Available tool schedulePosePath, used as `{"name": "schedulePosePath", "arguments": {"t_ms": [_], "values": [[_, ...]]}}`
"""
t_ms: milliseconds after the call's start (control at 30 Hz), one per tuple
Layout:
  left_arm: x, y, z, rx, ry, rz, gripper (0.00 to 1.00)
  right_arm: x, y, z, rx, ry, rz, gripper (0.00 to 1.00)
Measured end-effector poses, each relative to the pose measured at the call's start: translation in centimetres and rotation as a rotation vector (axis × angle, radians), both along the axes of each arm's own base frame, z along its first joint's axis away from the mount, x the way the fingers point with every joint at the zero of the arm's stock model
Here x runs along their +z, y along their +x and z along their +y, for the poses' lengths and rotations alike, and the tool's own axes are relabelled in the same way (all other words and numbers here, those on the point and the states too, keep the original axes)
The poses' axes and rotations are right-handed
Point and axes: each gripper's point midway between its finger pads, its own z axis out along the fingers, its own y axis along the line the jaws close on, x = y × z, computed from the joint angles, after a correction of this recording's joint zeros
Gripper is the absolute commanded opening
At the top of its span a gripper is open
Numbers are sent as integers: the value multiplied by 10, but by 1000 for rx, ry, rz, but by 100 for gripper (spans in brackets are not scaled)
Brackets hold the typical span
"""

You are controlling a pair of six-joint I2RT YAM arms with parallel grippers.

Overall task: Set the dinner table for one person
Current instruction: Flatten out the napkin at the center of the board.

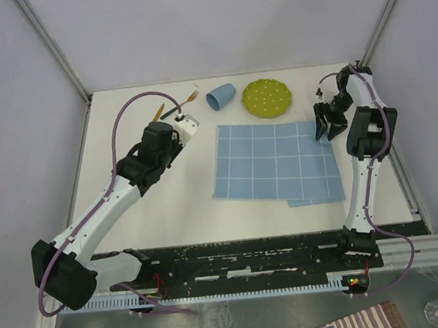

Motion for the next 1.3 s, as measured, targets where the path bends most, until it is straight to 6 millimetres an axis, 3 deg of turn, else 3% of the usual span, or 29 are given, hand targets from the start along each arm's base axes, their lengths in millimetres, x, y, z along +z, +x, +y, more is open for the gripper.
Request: {"name": "schedulePosePath", "arguments": {"t_ms": [167,333,433,567,733,833,1000,1133,1300], "values": [[0,1,1,-4,13,0,24,-4,-16,20,121,-16,40,60],[0,1,2,1,16,-3,24,-2,-52,55,265,-35,92,70],[0,1,2,1,16,-2,24,4,-52,61,284,-48,66,75],[0,1,2,1,16,-3,24,36,-36,45,245,-83,-59,77],[1,2,1,-1,17,-7,29,95,-17,28,204,-106,-234,77],[-2,2,1,-6,20,-9,31,112,-15,31,212,-95,-273,75],[-29,-4,-4,-35,42,68,31,101,-33,39,221,-50,-209,75],[-67,-3,-20,-44,40,214,31,90,-54,42,205,-17,-140,75],[-108,3,-48,9,-43,397,36,107,-67,24,134,4,-158,75]]}}
